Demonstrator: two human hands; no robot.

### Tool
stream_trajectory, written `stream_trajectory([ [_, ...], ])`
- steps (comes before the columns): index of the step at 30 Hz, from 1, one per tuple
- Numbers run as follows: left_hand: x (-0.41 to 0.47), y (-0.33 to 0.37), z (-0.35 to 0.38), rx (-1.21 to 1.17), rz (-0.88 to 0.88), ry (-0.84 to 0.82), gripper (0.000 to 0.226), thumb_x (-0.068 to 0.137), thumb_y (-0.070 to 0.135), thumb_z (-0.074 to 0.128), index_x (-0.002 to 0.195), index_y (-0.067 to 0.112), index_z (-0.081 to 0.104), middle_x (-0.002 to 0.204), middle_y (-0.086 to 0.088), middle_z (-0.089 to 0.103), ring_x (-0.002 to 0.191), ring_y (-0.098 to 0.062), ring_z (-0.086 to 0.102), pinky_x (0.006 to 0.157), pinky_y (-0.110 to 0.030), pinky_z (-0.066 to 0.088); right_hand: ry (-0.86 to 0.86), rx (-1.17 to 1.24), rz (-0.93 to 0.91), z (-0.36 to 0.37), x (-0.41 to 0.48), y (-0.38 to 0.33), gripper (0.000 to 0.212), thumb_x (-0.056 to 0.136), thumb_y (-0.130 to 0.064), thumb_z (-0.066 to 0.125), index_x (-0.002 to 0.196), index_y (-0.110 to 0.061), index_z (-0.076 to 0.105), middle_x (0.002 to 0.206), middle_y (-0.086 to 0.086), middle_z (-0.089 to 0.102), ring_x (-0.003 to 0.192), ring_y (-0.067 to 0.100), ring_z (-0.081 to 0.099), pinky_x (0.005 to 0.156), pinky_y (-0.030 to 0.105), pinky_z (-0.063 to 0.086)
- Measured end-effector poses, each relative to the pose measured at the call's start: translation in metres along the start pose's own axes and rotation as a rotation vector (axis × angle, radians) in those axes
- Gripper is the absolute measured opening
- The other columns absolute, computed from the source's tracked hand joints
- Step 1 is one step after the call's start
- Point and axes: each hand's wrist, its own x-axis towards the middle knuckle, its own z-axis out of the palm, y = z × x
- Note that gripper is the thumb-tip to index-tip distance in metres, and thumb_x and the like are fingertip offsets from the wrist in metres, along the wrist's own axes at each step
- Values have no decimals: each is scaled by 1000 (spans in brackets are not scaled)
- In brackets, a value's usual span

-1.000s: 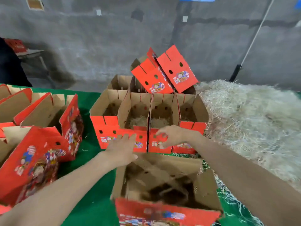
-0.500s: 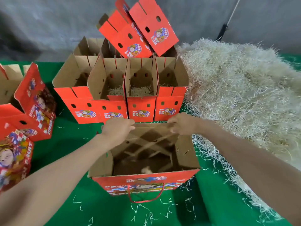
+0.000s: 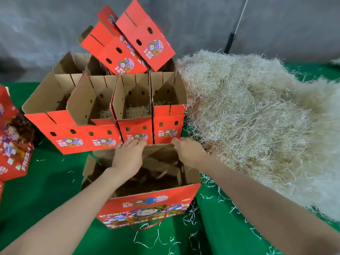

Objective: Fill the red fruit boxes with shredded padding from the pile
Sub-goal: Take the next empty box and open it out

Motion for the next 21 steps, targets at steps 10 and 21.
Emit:
stream_trajectory([
  [10,28,123,-22,-518,229,95,32,91,26,54,124,26,52,122,14,53,112,-5,50,102,-24,36,312,187,196,-57,-36,95,46,93,-24,49,137,-20,36,140,4,39,125,23,42,106,42,36],
  [21,84,212,-22,-697,246,-88,27,90,26,57,117,29,54,103,18,56,86,7,54,79,-16,49,-68,10,666,-142,-59,281,139,55,-27,86,141,-38,-22,148,12,-29,136,40,-20,103,61,-3],
])
